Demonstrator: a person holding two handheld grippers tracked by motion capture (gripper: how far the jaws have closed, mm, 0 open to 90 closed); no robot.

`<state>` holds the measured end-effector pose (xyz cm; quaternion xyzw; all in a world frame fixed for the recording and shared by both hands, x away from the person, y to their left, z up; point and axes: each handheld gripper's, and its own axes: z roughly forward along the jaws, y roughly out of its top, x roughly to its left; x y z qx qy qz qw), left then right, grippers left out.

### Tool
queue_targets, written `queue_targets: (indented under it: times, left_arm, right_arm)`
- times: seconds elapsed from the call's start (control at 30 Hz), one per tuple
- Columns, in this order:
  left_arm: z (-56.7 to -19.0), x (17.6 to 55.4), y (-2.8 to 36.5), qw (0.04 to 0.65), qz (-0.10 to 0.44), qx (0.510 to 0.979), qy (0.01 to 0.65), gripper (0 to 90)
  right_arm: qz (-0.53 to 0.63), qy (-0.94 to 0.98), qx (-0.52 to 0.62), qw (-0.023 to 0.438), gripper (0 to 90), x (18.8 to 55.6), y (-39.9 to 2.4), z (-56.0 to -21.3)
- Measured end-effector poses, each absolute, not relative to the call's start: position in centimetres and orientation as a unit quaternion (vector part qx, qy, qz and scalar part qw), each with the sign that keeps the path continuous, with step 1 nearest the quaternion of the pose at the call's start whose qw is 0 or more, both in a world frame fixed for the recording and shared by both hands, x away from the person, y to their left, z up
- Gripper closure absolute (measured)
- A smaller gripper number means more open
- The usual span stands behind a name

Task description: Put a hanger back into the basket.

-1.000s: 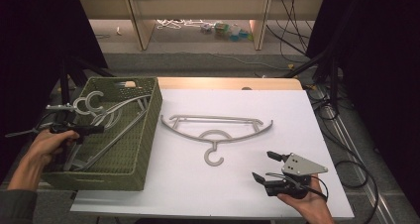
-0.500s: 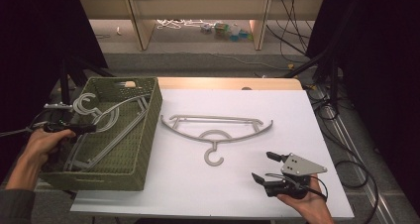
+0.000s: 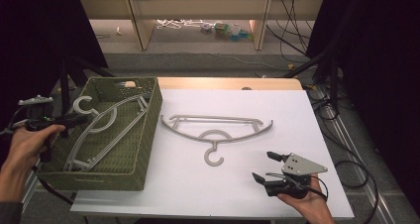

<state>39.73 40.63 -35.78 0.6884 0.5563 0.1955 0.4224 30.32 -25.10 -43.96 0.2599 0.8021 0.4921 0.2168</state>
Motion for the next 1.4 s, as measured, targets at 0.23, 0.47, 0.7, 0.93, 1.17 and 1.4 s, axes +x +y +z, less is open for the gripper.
queue_targets:
  times: [0.23,0.47,0.7,0.93,1.17,1.4]
  left_arm:
    - [-33.3,36.2,38.0,0.472,0.185,0.687,0.52,38.5]
    - [-32.7,33.4,34.6,0.517,0.188,0.686,0.476,29.5]
    - [-33.0,31.1,30.2,0.546,0.189,0.684,0.444,23.9]
    - [-34.3,30.3,26.7,0.548,0.178,0.704,0.415,23.8]
    - [-36.2,30.4,24.0,0.559,0.16,0.708,0.402,23.6]
    - [-38.1,30.4,20.9,0.574,0.173,0.707,0.375,23.0]
  right_arm:
    - [0.491,0.803,0.261,0.216,19.2,30.3,-25.0,-44.0]
    - [0.491,0.802,0.26,0.219,18.7,30.2,-24.9,-44.1]
    - [0.489,0.803,0.262,0.217,18.1,30.3,-24.8,-44.3]
    - [0.491,0.802,0.261,0.216,17.9,30.2,-24.8,-44.3]
    - [0.495,0.8,0.262,0.216,17.8,30.3,-24.7,-44.5]
    - [0.502,0.796,0.263,0.215,17.6,30.4,-24.7,-44.6]
